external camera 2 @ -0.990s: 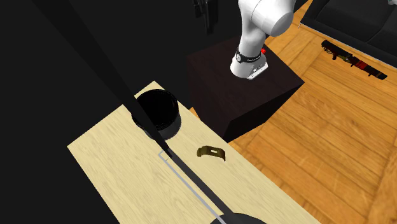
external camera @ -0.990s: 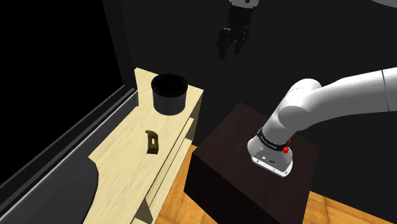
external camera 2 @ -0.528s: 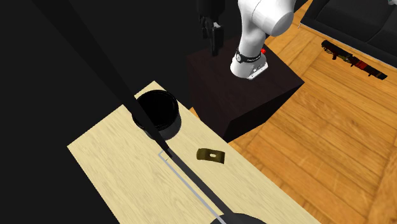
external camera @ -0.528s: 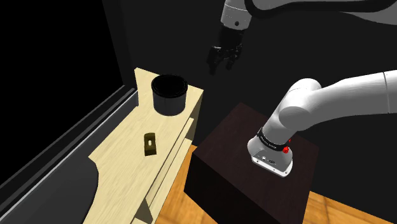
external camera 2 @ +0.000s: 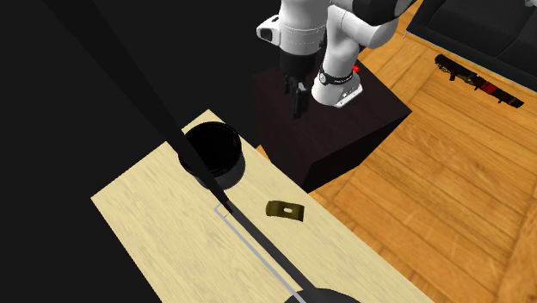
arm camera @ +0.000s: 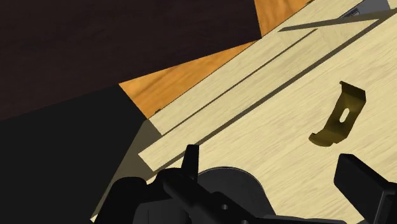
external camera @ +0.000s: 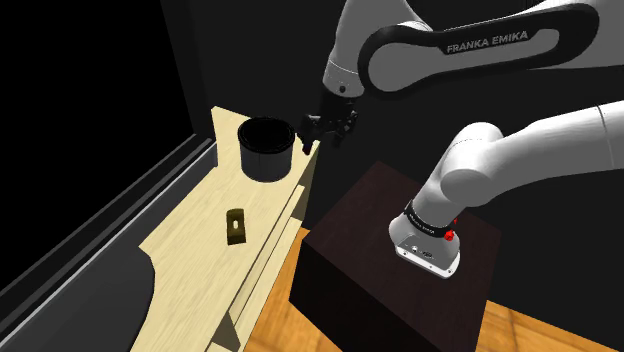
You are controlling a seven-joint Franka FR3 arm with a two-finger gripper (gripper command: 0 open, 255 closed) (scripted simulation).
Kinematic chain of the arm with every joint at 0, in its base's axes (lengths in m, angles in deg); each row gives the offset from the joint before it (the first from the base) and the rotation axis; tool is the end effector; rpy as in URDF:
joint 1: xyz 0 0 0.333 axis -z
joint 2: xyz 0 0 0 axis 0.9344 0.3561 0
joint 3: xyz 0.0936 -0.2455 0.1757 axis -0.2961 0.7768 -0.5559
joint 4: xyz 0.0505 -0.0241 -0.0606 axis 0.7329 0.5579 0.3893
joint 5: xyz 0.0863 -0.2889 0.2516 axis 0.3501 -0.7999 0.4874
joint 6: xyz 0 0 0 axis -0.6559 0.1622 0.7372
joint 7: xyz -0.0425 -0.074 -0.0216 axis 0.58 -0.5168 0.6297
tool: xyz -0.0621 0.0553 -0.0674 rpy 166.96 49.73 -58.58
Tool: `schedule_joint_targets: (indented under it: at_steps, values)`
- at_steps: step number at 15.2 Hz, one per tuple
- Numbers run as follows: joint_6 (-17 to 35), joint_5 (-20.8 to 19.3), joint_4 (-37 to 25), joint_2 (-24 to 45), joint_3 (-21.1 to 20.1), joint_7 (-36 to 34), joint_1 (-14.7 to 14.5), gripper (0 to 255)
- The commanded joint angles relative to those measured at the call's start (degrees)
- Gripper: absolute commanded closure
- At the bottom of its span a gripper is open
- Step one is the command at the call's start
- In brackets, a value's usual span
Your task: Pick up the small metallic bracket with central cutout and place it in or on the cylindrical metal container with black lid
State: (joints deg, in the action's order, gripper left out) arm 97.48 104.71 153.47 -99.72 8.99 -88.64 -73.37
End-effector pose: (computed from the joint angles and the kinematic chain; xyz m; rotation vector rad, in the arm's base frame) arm 0.2978 0.1373 0.4191 -2.9855 0.4992 -0.0511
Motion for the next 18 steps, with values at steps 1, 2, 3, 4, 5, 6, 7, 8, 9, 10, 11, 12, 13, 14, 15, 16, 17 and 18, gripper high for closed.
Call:
schedule_joint_targets:
  at_steps: [1,2,3,4,5,6,7,8,9,10,11,12,13,14,15,16,17,18]
  values:
    - [5.29,2.41,1.20,2.42,-2.86,-2.92,-0.73,0]
    - [8.09,3.54,1.65,4.02,-4.36,-4.32,-1.04,0]
    - [10.95,4.61,1.95,5.81,-5.91,-5.72,-1.26,0]
    - [13.87,5.59,2.13,7.78,-7.49,-7.14,-1.39,0]
    - [16.84,6.44,2.16,9.93,-9.10,-8.59,-1.43,0]
    - [19.85,7.14,2.07,12.23,-10.75,-10.09,-1.33,0]
    - [22.89,7.62,1.84,14.69,-12.44,-11.68,-1.09,0]
    - [25.95,7.86,1.50,17.28,-14.20,-13.36,-0.65,0]
    - [29.01,7.78,1.03,20.00,-16.04,-15.20,0.00,0]
    - [32.07,7.29,0.47,22.81,-18.01,-17.25,0.93,0]
    - [35.11,6.26,-0.19,25.72,-20.15,-19.63,2.21,0]
    - [38.12,4.46,-0.92,28.71,-22.48,-22.50,3.91,0]
    - [41.09,1.57,-1.69,31.81,-25.07,-26.11,6.15,0]
    - [43.94,-2.93,-2.53,35.02,-28.19,-30.86,9.31,0]
    - [46.64,-10.30,-3.41,38.48,-31.74,-37.71,13.55,0]
    - [48.83,-23.19,-4.57,42.55,-35.15,-48.65,18.82,0]
    - [49.58,-41.71,-6.69,47.41,-33.16,-63.92,19.67,0]
    - [49.11,-56.67,-9.56,51.78,-29.06,-76.72,17.37,0]
